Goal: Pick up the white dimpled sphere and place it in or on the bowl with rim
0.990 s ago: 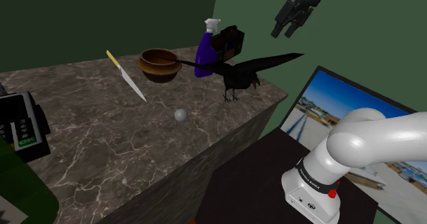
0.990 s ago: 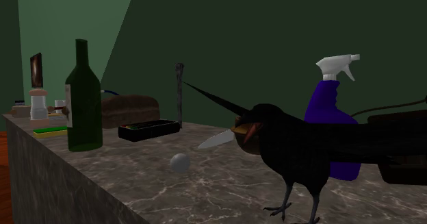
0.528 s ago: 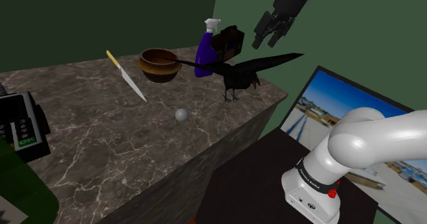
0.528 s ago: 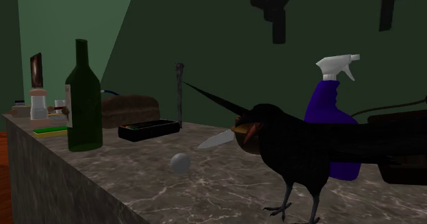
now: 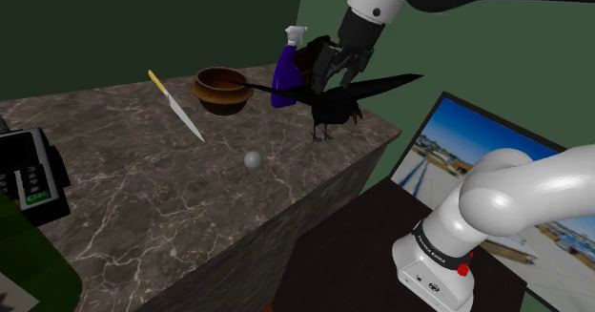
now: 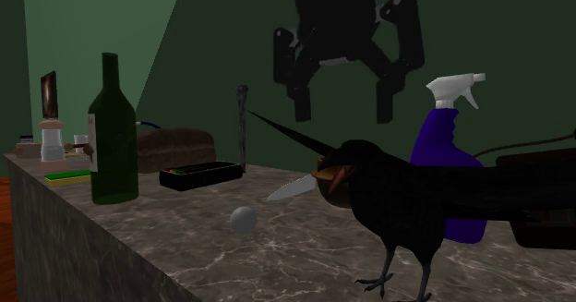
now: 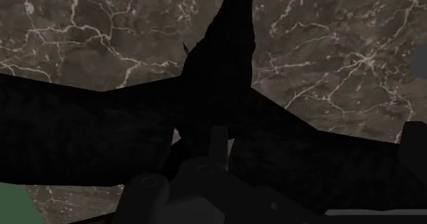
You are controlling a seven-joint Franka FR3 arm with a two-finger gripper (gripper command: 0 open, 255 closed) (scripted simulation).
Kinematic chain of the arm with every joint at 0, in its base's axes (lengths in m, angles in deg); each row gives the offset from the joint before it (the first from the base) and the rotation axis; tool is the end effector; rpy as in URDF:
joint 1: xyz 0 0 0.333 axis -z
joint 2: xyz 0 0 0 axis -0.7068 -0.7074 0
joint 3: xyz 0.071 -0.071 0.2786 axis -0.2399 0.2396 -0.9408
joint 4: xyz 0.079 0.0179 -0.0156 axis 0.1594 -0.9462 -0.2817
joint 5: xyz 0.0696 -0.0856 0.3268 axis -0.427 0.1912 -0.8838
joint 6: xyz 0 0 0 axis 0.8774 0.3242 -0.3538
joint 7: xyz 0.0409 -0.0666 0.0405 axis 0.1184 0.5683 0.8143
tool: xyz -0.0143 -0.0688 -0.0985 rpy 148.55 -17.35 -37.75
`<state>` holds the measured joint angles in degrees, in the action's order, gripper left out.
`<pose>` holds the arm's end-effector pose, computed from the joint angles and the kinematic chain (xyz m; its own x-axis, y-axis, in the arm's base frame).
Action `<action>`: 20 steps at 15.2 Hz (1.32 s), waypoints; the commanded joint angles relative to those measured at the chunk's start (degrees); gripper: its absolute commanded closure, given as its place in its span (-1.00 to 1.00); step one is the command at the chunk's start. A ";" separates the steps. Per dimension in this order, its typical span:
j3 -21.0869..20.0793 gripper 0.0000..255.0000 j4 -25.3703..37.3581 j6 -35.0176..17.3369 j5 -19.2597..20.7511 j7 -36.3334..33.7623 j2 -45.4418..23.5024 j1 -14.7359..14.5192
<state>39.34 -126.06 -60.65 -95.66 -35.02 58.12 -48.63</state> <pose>0.3078 0.1462 0.5279 0.9876 0.0309 0.1539 0.0343 -0.9992 -0.0193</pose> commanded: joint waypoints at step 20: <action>-23.01 -1.00 6.49 -18.44 6.97 -24.52 -28.06 0.76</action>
<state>16.54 -119.37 -78.25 -89.24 -59.20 30.82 -48.06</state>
